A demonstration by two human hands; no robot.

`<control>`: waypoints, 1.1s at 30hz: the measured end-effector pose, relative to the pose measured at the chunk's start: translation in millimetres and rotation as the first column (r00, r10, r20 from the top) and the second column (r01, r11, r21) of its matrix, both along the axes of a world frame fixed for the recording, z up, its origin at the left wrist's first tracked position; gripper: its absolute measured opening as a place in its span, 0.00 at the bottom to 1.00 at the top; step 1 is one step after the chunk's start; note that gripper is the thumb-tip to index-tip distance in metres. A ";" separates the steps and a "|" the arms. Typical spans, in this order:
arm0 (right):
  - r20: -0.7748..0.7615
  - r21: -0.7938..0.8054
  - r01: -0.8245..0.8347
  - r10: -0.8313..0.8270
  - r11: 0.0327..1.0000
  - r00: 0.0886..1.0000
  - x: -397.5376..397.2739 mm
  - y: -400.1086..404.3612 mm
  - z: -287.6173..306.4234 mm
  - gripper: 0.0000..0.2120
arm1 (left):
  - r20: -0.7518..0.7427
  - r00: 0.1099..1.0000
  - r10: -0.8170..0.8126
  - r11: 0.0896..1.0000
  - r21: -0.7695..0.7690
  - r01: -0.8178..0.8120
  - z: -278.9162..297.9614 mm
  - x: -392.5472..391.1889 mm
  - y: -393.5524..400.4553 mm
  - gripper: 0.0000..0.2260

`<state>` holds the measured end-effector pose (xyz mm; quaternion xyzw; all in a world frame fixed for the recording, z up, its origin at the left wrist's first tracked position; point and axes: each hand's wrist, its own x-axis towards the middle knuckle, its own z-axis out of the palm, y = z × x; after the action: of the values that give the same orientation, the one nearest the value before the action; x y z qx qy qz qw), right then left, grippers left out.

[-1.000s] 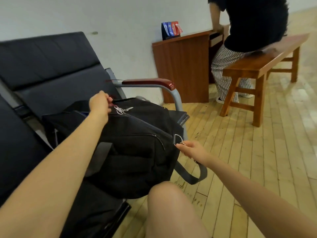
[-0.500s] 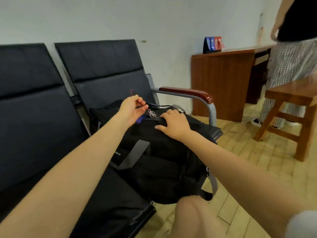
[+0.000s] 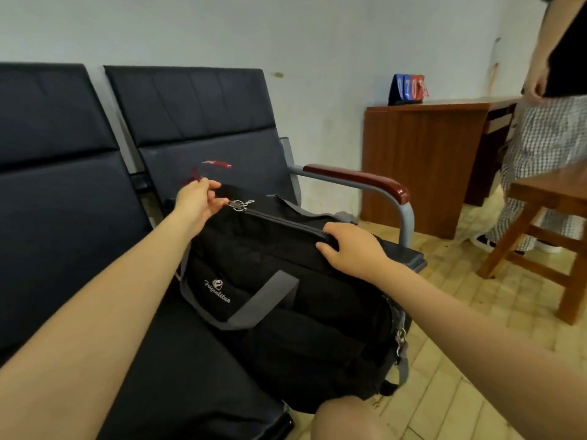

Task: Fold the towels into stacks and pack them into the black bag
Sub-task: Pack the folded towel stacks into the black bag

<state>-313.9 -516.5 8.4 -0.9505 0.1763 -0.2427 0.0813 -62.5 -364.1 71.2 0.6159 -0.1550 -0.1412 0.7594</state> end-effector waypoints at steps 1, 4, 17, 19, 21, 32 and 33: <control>-0.003 -0.014 0.000 0.000 1.000 1.000 10.7 3.2 4.4 0.13 | 0.125 0.992 -0.030 0.984 0.177 0.008 -5.4 5.3 0.9 0.13; -0.077 -0.119 -0.023 0.014 0.993 0.997 52.8 16.9 18.1 0.25 | 0.518 0.816 -0.258 0.763 0.627 -0.157 -8.7 13.7 11.0 0.12; -0.118 -0.162 -0.140 0.121 0.977 0.986 140.8 18.8 6.3 0.16 | 0.172 0.868 -0.466 0.680 0.698 0.226 -6.9 30.1 13.0 0.07; -0.097 -0.054 -0.169 0.163 0.984 0.982 133.1 15.3 8.2 0.15 | 0.242 0.904 -0.353 0.770 0.624 0.133 -5.8 43.3 9.6 0.07; -0.110 0.034 -0.195 0.197 0.980 0.974 126.2 12.7 14.8 0.15 | 0.381 0.873 -0.303 0.767 0.641 -0.013 5.4 61.9 13.8 0.10; -0.132 -0.238 -0.047 0.016 0.970 0.991 208.0 37.5 31.4 0.21 | 0.180 0.948 -0.263 0.883 0.441 0.161 -3.4 120.0 30.5 0.19; -0.115 -0.247 -0.040 0.012 0.968 0.993 224.3 43.6 31.9 0.22 | 0.139 0.948 -0.286 0.869 0.454 0.196 -0.1 123.0 31.4 0.23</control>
<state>-89.6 -472.8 40.3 -0.9675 0.1361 -0.2081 -0.0456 60.5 -332.7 71.2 0.7563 -0.2716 -0.2032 0.5595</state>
